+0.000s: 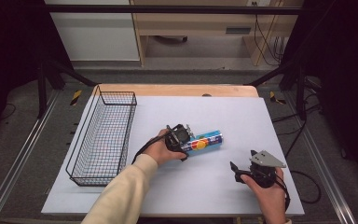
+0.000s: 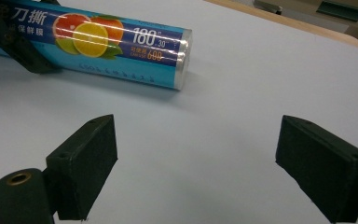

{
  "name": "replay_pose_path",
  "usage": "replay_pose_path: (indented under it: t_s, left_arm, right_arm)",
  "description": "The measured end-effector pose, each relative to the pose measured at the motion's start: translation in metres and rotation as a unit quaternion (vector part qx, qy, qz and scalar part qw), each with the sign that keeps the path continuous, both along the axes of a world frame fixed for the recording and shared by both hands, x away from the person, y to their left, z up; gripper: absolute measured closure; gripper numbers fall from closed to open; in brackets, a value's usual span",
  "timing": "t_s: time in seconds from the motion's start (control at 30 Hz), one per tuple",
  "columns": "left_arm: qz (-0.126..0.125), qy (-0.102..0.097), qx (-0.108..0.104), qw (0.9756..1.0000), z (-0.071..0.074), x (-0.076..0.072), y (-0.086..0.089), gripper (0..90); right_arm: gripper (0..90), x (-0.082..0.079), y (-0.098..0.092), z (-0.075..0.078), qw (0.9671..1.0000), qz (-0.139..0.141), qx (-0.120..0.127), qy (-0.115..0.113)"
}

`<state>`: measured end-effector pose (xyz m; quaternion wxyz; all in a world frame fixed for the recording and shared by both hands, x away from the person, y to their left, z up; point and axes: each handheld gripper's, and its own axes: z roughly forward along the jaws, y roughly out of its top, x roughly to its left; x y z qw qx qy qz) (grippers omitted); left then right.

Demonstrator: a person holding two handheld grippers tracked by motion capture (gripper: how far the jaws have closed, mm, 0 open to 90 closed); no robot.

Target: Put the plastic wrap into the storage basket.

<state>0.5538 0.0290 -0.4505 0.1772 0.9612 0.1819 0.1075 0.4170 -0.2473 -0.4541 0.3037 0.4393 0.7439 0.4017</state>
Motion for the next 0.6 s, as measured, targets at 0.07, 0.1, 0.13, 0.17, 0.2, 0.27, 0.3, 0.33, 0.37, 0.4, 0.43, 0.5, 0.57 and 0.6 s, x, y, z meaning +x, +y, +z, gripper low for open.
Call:
replay_pose_path:
  t_s: [0.07, 0.1, 0.13, 0.17, 0.2, 0.27, 0.3, 0.33, 0.37, 0.4, 0.43, 0.5, 0.57, 0.6]
  left_arm:
    - [0.002, 0.005, -0.003, 1.0000, 0.000, 0.000, 0.000, 28.2]
    - [0.008, 0.016, -0.011, 0.9998, 0.001, 0.000, 0.001, 28.5]
    - [0.009, 0.020, -0.013, 0.9997, 0.001, 0.000, 0.001, 29.4]
    - [0.013, 0.024, -0.015, 0.9995, 0.002, 0.000, 0.002, 29.4]
    - [0.015, 0.025, -0.017, 0.9994, 0.002, 0.000, 0.002, 29.9]
    - [0.018, 0.026, -0.019, 0.9993, 0.003, -0.002, 0.003, 31.0]
    - [0.019, 0.027, -0.019, 0.9993, 0.004, -0.002, 0.004, 31.2]
    - [0.020, 0.027, -0.020, 0.9992, 0.005, -0.002, 0.005, 31.4]
    - [0.021, 0.025, -0.022, 0.9992, 0.005, -0.003, 0.005, 31.6]
    - [0.023, 0.027, -0.023, 0.9991, 0.006, -0.003, 0.006, 31.7]
    - [0.023, 0.026, -0.023, 0.9991, 0.007, -0.004, 0.007, 31.7]
    - [0.027, 0.023, -0.028, 0.9990, 0.010, -0.006, 0.008, 31.7]
    - [0.029, 0.025, -0.036, 0.9986, 0.015, -0.007, 0.009, 31.8]
    - [0.029, 0.023, -0.042, 0.9984, 0.018, -0.009, 0.010, 31.8]
  right_arm:
    - [12.8, 0.000, 0.000, 0.000, 1.0000, 0.000, 0.000, -0.002]
    - [13.0, 0.000, -0.001, 0.000, 1.0000, 0.000, 0.000, -0.002]
    - [13.1, 0.000, -0.001, 0.000, 1.0000, 0.000, 0.001, -0.002]
    - [13.1, 0.000, -0.001, 0.000, 1.0000, 0.000, 0.001, -0.002]
    - [13.2, 0.000, -0.001, 0.000, 1.0000, 0.000, 0.001, -0.002]
    - [13.4, 0.000, 0.000, 0.000, 1.0000, 0.000, 0.002, -0.002]
    - [13.5, 0.000, 0.000, 0.000, 1.0000, 0.000, 0.002, -0.002]
    - [13.5, 0.000, 0.000, 0.000, 1.0000, 0.000, 0.002, -0.002]
    - [13.5, 0.001, -0.001, 0.000, 1.0000, 0.000, 0.001, -0.001]
    - [13.6, 0.000, 0.000, 0.000, 1.0000, 0.000, 0.002, 0.000]
    - [13.6, 0.000, 0.000, 0.000, 1.0000, 0.000, 0.002, 0.000]
    - [13.7, 0.000, 0.000, 0.000, 1.0000, 0.000, 0.002, -0.001]
    - [13.7, 0.001, -0.001, 0.000, 1.0000, 0.000, 0.002, -0.001]
    - [13.7, 0.001, -0.001, 0.000, 1.0000, -0.001, 0.002, -0.001]
